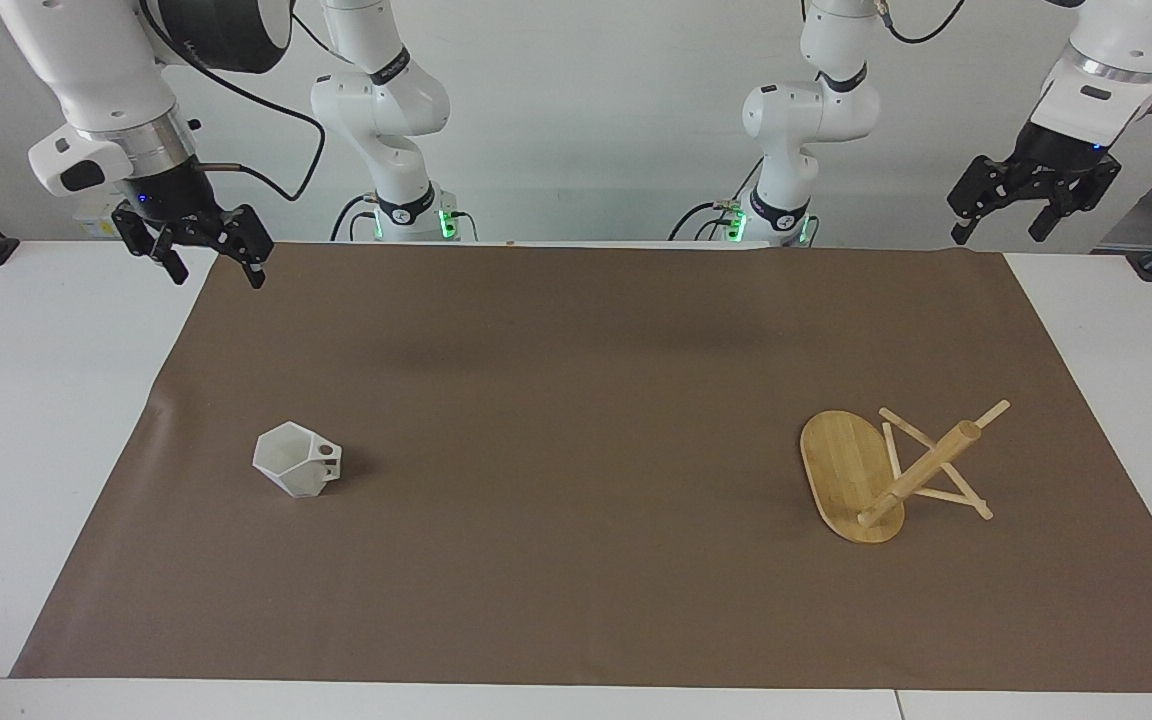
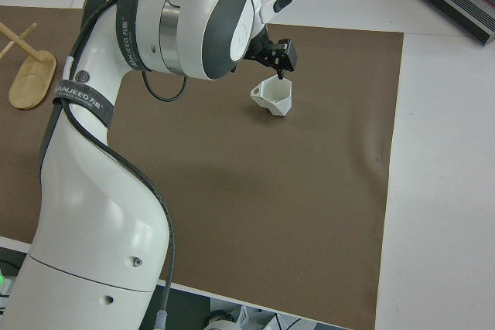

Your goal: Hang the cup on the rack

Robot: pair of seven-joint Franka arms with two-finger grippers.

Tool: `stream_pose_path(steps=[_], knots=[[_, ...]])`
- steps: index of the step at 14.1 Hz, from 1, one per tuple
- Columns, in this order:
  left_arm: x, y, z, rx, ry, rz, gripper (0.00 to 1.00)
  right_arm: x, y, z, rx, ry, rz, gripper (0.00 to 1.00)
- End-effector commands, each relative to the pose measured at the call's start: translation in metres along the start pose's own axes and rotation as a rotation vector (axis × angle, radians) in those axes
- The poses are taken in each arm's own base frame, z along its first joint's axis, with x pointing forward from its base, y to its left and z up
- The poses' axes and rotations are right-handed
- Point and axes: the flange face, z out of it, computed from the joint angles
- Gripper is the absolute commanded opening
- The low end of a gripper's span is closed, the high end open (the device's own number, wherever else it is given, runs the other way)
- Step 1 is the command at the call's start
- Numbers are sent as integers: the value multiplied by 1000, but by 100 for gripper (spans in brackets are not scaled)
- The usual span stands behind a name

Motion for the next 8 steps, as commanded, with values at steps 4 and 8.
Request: stream_pose_path(steps=[4, 8], knots=[[-6, -3, 0, -9, -5, 3, 100, -7, 6, -1, -19, 13, -26, 100], [-7, -3, -1, -9, -2, 3, 100, -7, 5, -1, -19, 12, -21, 100]])
